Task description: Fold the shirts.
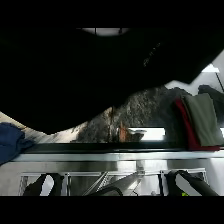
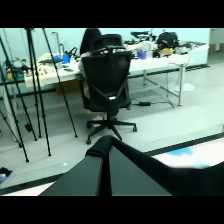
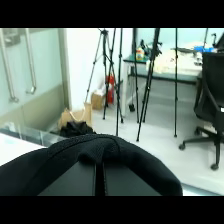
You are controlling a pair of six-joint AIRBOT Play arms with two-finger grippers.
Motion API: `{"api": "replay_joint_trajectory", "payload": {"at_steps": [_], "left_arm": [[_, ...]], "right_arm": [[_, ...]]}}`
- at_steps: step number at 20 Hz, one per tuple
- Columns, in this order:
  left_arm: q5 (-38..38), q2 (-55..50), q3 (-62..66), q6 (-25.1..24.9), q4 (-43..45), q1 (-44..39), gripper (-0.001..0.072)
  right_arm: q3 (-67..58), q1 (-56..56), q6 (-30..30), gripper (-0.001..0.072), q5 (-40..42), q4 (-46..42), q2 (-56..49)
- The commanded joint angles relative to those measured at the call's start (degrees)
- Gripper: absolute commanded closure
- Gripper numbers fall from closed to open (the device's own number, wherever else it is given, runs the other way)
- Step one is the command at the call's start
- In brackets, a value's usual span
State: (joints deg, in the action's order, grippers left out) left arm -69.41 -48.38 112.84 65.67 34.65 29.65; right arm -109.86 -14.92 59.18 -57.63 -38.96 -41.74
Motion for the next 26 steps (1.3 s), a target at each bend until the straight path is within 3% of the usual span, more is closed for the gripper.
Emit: {"api": "replay_joint_trajectory", "payload": {"at_steps": [1, 4, 8, 11, 13, 14, 19, 20, 21, 24, 26], "left_arm": [[-4.8, -5.4, 0.6, -0.1, 1.4, -4.9, 0.0696], [-10.5, -17.8, 0.2, -0.1, 2.6, -16.0, 0.0696], [-8.9, -33.7, -10.3, -0.1, 12.5, -29.3, 0.0696], [-3.8, -43.7, -19.1, -0.1, 19.7, -33.8, 0.0696], [-0.8, -49.4, -22.5, -0.1, 20.3, -34.1, 0.0696], [-0.3, -51.8, -23.1, -0.1, 20.2, -33.5, 0.0696], [-2.7, -56.8, -16.6, 2.9, 19.3, -28.6, 0.0692], [-4.0, -56.8, -14.2, 4.8, 19.3, -27.4, 0.0492], [-6.4, -56.8, -11.8, 6.8, 19.3, -26.3, 0.0001], [-16.5, -56.5, -6.7, 13.9, 19.3, -23.2, 0.0031], [-19.1, -54.3, -10.9, 15.0, 19.3, -23.0, 0.0032]], "right_arm": [[-0.9, -0.2, -0.7, 0.0692, -3.9, -0.1, -6.6], [-0.9, -0.2, -0.7, 0.0692, -11.0, 4.3, -17.8], [0.0, 2.2, 0.7, 0.0692, -18.7, 6.7, -33.4], [4.0, 4.5, 0.8, 0.0683, -18.4, 6.6, -43.5], [5.0, 5.0, 0.8, 0.03, -16.9, 6.0, -50.6], [5.0, 4.6, 0.8, 0.027, -17.0, 6.0, -53.0], [5.0, -1.1, 0.4, 0.027, -17.0, 4.9, -54.1], [5.0, -2.4, 0.3, 0.027, -17.0, 3.1, -53.9], [5.0, -3.5, 0.4, 0.027, -17.0, 0.5, -54.0], [5.0, -5.1, 1.0, 0.0269, -17.0, -7.2, -55.2], [5.0, -5.6, 1.0, 0.0269, -16.1, -8.0, -56.6]]}}
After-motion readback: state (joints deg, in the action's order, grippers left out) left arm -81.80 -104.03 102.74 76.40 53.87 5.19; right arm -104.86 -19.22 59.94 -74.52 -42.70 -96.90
